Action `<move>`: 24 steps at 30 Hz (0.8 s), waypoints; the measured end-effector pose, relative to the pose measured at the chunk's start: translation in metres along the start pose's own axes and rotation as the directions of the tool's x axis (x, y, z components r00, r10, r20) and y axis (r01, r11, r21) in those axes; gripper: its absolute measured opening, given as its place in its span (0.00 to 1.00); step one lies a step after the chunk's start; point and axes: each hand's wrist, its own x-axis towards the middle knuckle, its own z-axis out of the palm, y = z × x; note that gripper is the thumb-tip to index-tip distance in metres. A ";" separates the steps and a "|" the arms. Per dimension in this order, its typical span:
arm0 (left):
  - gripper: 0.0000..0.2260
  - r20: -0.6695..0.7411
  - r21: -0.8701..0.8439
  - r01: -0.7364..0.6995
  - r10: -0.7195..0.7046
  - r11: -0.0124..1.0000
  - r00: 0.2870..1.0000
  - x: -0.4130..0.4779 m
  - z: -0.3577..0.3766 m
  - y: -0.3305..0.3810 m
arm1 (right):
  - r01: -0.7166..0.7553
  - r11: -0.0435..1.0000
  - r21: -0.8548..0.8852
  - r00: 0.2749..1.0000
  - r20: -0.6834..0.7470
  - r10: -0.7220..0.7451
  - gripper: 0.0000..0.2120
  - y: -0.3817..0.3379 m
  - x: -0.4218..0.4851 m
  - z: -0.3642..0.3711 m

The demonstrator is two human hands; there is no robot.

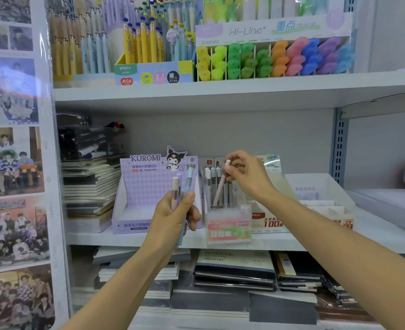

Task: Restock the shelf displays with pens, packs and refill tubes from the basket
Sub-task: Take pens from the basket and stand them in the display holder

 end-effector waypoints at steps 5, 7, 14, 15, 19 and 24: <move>0.14 -0.059 -0.017 0.051 -0.052 0.999 0.997 0.002 -0.004 -0.005 | 0.050 0.994 -0.094 0.996 0.084 -0.042 0.05 -0.001 0.007 -0.002; 0.18 -0.066 -0.012 0.053 -0.054 0.998 0.996 0.002 -0.005 -0.007 | 0.044 0.996 -0.081 0.993 0.116 -0.034 0.04 0.001 0.009 -0.004; 0.18 -0.086 0.046 0.060 -0.056 0.997 0.995 -0.001 0.001 -0.006 | 0.071 0.989 -0.132 0.996 0.060 -0.063 0.07 0.010 0.009 0.012; 0.18 -0.086 0.050 0.063 -0.059 0.997 0.995 -0.002 0.002 -0.004 | 0.082 0.972 -0.222 0.995 0.067 -0.068 0.06 0.011 0.009 0.013; 0.18 -0.085 0.062 0.060 -0.055 0.996 0.995 -0.008 0.007 0.004 | 0.128 0.937 -0.324 0.992 0.043 -0.120 0.06 0.005 0.005 0.010; 0.16 -0.081 0.085 0.061 -0.054 0.994 0.995 -0.008 0.014 0.010 | 0.048 0.991 0.124 0.986 0.152 -0.067 0.10 -0.017 -0.020 -0.004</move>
